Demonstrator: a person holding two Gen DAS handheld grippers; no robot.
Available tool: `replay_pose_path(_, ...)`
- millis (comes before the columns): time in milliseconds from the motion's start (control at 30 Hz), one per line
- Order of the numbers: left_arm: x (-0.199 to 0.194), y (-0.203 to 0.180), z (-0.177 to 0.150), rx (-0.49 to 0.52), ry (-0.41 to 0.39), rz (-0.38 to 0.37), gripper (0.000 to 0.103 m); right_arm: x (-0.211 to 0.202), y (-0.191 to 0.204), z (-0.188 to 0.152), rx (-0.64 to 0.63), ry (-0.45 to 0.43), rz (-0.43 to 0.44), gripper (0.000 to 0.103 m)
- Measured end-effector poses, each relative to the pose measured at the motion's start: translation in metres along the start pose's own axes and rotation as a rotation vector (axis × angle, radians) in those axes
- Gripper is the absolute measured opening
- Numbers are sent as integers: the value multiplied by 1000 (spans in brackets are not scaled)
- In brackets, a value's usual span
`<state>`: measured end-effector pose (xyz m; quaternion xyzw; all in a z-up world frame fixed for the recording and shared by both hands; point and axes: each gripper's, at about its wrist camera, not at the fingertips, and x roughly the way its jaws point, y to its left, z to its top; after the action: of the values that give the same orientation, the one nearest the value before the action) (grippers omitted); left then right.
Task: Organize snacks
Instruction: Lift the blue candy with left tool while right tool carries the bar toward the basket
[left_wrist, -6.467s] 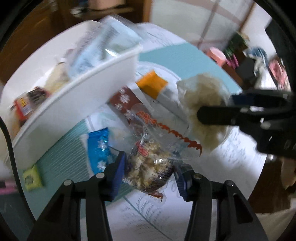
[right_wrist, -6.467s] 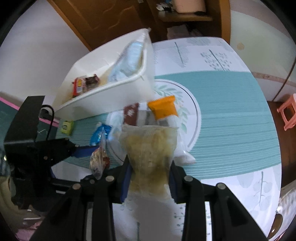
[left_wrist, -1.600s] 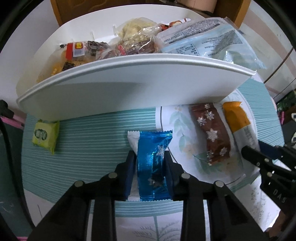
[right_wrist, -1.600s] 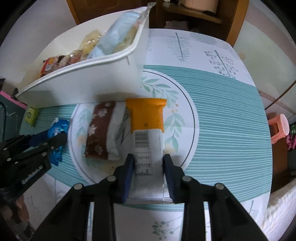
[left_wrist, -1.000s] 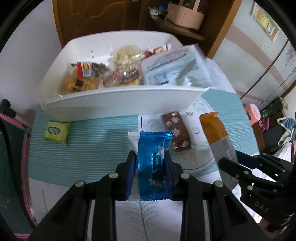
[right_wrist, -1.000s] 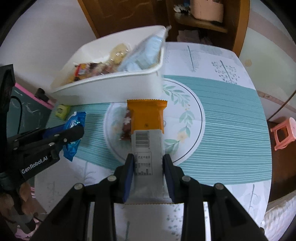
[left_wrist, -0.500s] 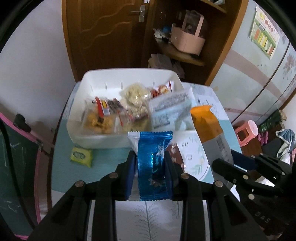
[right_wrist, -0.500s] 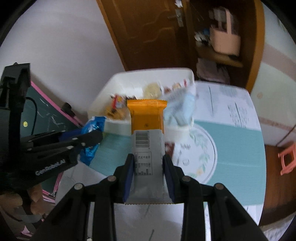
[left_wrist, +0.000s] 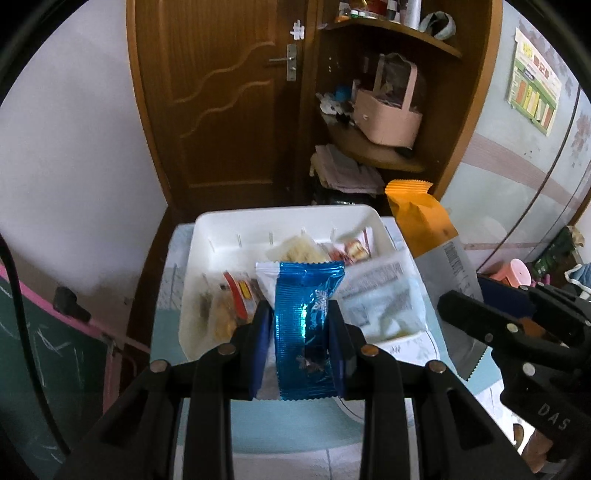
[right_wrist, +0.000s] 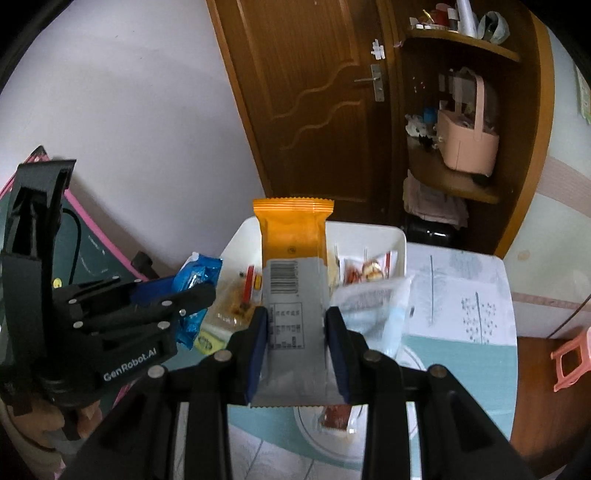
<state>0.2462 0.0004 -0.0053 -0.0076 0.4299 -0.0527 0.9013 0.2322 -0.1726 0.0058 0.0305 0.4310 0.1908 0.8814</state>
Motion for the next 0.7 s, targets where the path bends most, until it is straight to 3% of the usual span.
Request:
replay_pose_path(300,23,17,27,-22,7,9,27,20,-1,30,18,-5,-25,33)
replay_pose_path(700,54,25,36,-25,47,45,28,55,-2,47,29,41,-60,33)
